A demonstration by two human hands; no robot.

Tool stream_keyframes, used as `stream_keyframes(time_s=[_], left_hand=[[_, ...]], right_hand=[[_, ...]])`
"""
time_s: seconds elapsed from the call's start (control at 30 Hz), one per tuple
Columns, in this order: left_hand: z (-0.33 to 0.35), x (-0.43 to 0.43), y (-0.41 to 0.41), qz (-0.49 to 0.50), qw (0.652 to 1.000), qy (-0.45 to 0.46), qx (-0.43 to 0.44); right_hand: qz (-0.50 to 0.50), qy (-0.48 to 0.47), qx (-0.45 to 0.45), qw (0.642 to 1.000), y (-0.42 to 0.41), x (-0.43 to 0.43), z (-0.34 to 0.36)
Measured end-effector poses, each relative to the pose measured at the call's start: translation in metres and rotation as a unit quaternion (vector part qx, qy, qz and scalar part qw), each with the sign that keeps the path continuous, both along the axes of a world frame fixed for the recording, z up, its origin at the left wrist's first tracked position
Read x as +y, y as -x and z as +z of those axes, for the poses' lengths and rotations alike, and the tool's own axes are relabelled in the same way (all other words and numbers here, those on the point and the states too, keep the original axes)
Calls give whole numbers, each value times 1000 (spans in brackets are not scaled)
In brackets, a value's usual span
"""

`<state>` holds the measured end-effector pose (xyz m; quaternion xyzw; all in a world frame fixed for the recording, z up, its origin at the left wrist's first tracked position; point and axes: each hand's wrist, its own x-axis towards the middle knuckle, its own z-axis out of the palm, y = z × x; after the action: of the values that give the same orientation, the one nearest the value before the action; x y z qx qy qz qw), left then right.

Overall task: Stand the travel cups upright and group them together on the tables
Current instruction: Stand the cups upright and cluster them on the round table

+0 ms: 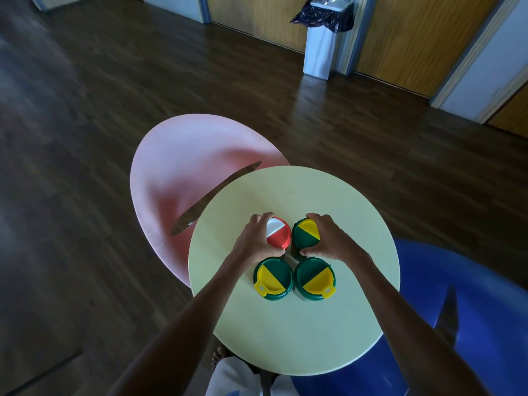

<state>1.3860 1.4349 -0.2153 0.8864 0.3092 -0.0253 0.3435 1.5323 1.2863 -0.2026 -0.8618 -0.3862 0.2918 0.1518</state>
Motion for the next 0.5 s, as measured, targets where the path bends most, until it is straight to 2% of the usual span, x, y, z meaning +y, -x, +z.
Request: stream_keyframes(time_s=[0.5], left_hand=[[3, -13, 1, 33, 999, -3, 3]], right_hand=[[-20, -13, -15, 1000, 5, -9, -3]])
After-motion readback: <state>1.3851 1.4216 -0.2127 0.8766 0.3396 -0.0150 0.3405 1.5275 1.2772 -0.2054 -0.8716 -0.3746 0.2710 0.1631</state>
